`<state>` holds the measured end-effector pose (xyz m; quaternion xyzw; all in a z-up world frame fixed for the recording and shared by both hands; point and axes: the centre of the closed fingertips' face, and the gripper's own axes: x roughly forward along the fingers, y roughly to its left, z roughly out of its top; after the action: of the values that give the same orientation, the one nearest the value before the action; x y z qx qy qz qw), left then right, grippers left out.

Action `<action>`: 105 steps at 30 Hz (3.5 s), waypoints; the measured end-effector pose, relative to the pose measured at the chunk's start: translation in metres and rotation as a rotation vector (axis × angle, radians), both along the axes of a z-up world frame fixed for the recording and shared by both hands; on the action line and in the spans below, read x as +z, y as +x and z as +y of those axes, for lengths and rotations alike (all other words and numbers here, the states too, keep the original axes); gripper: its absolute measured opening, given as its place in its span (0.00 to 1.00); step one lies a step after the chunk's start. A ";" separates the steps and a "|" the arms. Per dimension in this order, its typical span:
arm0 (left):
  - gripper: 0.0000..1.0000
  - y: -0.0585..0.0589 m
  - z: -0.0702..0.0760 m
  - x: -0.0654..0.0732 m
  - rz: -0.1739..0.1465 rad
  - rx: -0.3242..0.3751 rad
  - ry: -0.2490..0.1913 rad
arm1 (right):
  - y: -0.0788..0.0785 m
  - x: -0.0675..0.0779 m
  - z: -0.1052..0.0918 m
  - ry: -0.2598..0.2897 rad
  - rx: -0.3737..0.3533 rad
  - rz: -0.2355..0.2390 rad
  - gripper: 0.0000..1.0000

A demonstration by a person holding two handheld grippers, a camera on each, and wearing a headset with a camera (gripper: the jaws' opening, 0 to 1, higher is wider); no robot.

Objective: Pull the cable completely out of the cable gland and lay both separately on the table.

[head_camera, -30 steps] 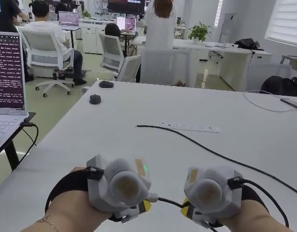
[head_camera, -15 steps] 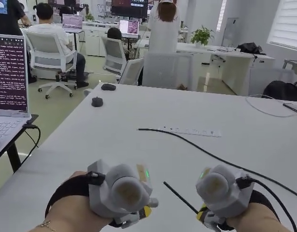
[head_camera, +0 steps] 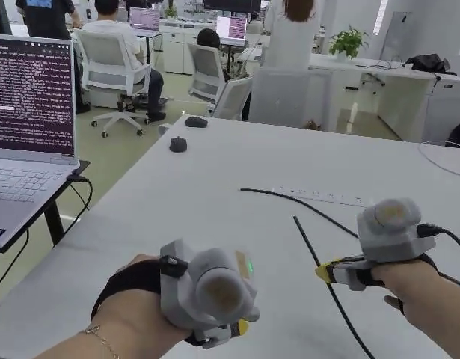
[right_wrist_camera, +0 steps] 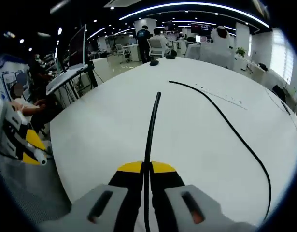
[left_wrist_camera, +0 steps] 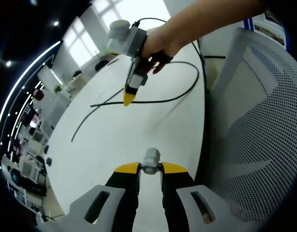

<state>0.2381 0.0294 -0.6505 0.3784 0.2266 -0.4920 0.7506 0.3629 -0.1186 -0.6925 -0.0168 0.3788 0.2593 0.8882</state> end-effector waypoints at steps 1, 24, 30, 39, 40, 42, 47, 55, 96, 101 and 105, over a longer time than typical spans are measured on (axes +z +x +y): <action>0.17 0.000 0.001 -0.002 0.008 0.005 0.003 | 0.003 -0.004 -0.007 -0.003 -0.020 0.005 0.03; 0.17 0.005 -0.031 -0.036 0.305 -0.088 -0.047 | -0.115 0.072 -0.049 -0.044 0.106 -0.114 0.12; 0.17 0.008 -0.044 -0.068 0.373 -0.150 -0.042 | -0.169 0.085 -0.046 -0.048 0.126 -0.142 0.12; 0.17 0.005 -0.046 -0.101 0.391 -0.185 -0.003 | -0.201 0.104 -0.052 -0.007 0.038 -0.186 0.13; 0.18 0.006 -0.046 -0.102 0.381 -0.183 -0.002 | -0.202 0.105 -0.052 -0.008 0.034 -0.189 0.13; 0.22 0.004 -0.044 -0.103 0.394 -0.183 0.007 | -0.205 0.106 -0.053 -0.007 0.020 -0.188 0.13; 0.32 0.004 -0.035 -0.087 0.399 -0.161 -0.007 | -0.209 0.101 -0.054 -0.021 0.005 -0.170 0.14; 0.34 -0.006 0.009 -0.002 0.383 -0.045 -0.121 | -0.215 0.090 -0.034 -0.009 0.026 -0.117 0.17; 0.30 -0.040 0.084 0.025 0.340 0.477 -0.449 | -0.231 0.044 -0.030 0.010 -0.085 0.053 0.22; 0.30 -0.037 0.087 0.025 0.331 0.485 -0.447 | -0.231 0.044 -0.029 0.015 -0.088 0.054 0.22; 0.33 -0.037 0.086 0.023 0.329 0.480 -0.438 | -0.231 0.043 -0.030 0.008 -0.091 0.057 0.22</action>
<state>0.2006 0.1152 -0.6270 0.0602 0.3161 -0.3929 0.8614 0.1323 -0.1487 -0.6492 0.0113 0.4033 0.2205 0.8881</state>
